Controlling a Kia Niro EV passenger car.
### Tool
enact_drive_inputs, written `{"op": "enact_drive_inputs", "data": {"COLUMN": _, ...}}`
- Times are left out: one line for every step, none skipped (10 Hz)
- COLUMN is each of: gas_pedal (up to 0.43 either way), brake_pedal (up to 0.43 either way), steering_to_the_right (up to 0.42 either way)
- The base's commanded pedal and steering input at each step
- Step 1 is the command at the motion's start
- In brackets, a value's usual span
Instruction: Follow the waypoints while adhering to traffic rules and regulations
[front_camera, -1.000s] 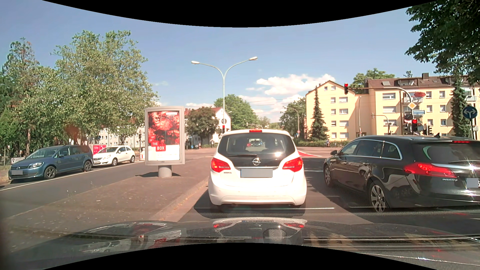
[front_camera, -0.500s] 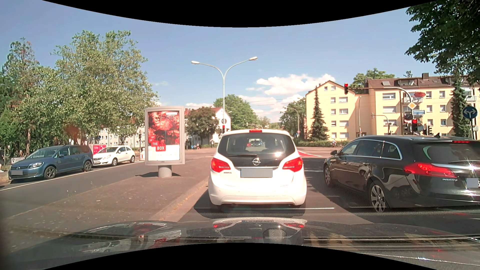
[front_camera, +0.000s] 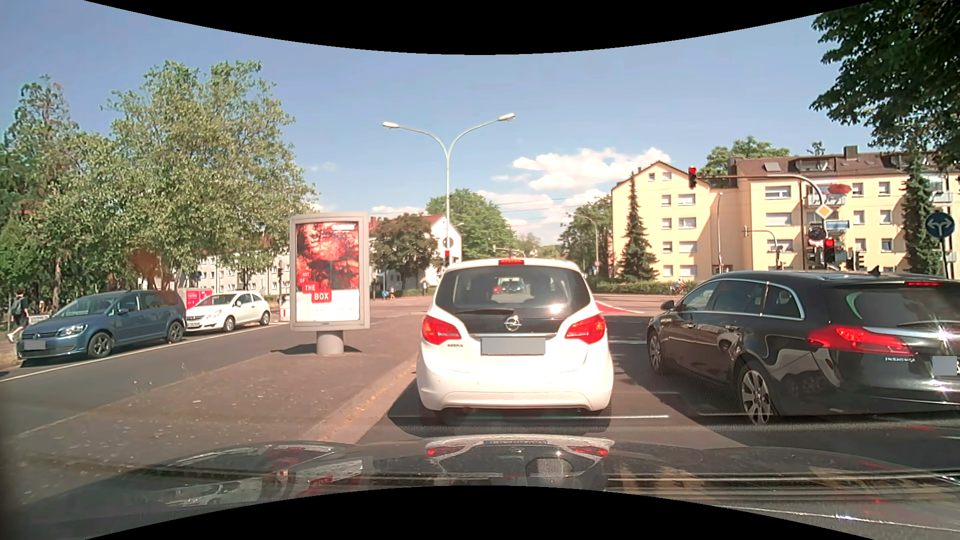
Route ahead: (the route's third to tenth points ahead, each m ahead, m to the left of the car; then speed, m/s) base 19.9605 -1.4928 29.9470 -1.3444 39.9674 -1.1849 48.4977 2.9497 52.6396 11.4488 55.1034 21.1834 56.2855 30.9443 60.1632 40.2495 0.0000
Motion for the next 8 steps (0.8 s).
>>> {"op": "enact_drive_inputs", "data": {"gas_pedal": 0.0, "brake_pedal": 0.25, "steering_to_the_right": 0.011}}
{"op": "enact_drive_inputs", "data": {"gas_pedal": 0.0, "brake_pedal": 0.25, "steering_to_the_right": 0.011}}
{"op": "enact_drive_inputs", "data": {"gas_pedal": 0.0, "brake_pedal": 0.25, "steering_to_the_right": 0.011}}
{"op": "enact_drive_inputs", "data": {"gas_pedal": 0.0, "brake_pedal": 0.25, "steering_to_the_right": 0.011}}
{"op": "enact_drive_inputs", "data": {"gas_pedal": 0.0, "brake_pedal": 0.25, "steering_to_the_right": 0.011}}
{"op": "enact_drive_inputs", "data": {"gas_pedal": 0.0, "brake_pedal": 0.25, "steering_to_the_right": 0.011}}
{"op": "enact_drive_inputs", "data": {"gas_pedal": 0.0, "brake_pedal": 0.25, "steering_to_the_right": 0.011}}
{"op": "enact_drive_inputs", "data": {"gas_pedal": 0.0, "brake_pedal": 0.25, "steering_to_the_right": 0.011}}
